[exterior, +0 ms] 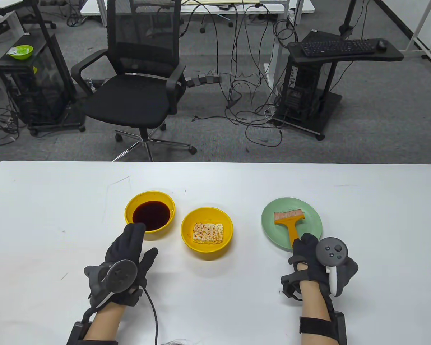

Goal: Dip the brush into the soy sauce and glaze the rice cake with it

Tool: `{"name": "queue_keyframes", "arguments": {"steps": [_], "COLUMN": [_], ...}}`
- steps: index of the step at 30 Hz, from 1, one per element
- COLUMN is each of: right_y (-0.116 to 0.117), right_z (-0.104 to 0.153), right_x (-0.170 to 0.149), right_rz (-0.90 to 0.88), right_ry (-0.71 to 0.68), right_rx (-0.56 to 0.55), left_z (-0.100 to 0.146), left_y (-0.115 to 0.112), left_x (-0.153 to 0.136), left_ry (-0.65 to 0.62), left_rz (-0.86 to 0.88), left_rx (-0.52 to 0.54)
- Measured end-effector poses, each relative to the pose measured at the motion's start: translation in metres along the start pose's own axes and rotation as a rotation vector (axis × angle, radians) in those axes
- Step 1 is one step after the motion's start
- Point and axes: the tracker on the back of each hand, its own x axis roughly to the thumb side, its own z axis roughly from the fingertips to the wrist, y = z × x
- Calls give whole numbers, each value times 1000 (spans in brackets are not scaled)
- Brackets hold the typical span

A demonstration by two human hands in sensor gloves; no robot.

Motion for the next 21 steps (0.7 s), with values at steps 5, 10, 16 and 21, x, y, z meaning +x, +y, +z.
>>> {"name": "queue_keyframes", "arguments": {"steps": [5, 10, 16, 21], "right_y": [4, 6, -5, 0], "right_z": [-3, -3, 11, 34], "right_x": [-3, -2, 30, 67], "right_rz": [126, 284, 184, 51], "right_ry": [15, 8, -163, -355], "right_rx": [61, 110, 24, 40], "left_z": [0, 0, 0, 1], "left_y": [-4, -4, -4, -4], "left_x": [-2, -2, -4, -8], "left_ry": [8, 18, 29, 30], "left_rz": [3, 7, 7, 11], "left_rx": [-16, -22, -35, -37]}}
